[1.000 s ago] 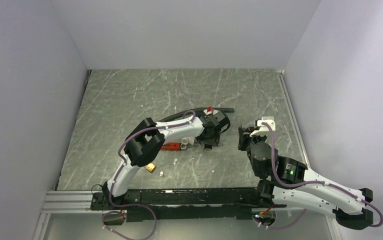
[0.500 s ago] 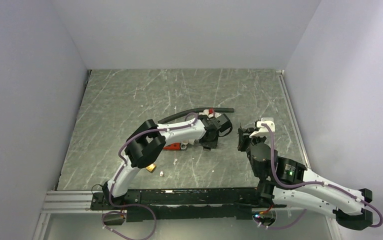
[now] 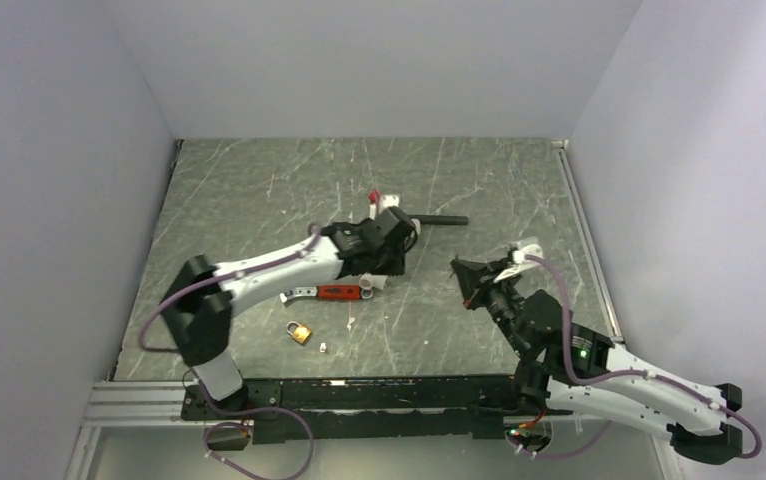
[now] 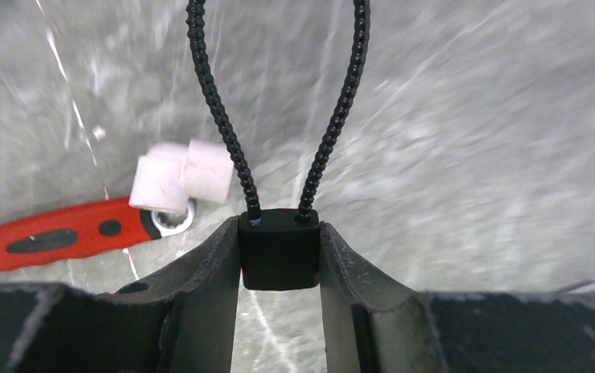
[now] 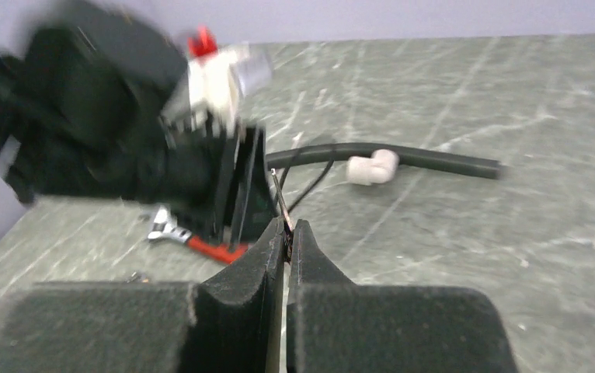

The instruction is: Unlock with the key

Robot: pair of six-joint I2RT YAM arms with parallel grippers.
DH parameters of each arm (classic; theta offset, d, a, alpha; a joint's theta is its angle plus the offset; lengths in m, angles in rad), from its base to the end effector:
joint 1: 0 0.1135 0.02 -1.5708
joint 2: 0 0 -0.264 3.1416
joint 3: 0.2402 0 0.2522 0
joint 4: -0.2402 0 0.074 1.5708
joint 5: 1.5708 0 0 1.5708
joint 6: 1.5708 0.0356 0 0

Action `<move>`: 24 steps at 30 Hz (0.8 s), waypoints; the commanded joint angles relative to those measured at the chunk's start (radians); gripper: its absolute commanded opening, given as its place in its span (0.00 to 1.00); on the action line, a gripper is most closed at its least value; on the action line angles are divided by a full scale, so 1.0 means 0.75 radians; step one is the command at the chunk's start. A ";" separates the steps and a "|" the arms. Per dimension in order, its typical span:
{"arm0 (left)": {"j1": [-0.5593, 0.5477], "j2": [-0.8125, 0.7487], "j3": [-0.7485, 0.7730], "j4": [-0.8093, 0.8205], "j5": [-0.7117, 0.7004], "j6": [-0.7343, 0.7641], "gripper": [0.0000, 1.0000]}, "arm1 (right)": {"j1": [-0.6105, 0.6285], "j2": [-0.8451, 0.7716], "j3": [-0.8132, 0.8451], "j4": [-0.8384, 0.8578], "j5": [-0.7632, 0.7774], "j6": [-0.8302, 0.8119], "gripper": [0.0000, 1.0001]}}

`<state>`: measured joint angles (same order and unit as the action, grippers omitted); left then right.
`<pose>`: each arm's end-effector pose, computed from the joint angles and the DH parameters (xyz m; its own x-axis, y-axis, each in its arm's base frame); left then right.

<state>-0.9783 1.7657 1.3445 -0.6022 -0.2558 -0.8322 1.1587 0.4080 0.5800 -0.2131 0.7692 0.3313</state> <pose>0.2172 -0.3066 0.2345 -0.8601 -0.0034 -0.5102 0.1382 0.9610 -0.2394 0.0660 0.0893 0.3152 -0.1392 0.2651 -0.9541 -0.3539 0.8865 0.2980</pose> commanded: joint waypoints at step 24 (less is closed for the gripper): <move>-0.001 -0.719 -0.371 0.539 -0.318 -0.125 0.00 | -0.402 0.769 0.140 0.523 -1.101 0.505 0.00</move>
<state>-0.9745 1.2720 1.0668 -0.2955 -0.4442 -0.9009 0.8627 0.9348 0.6430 0.1127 0.1047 0.6201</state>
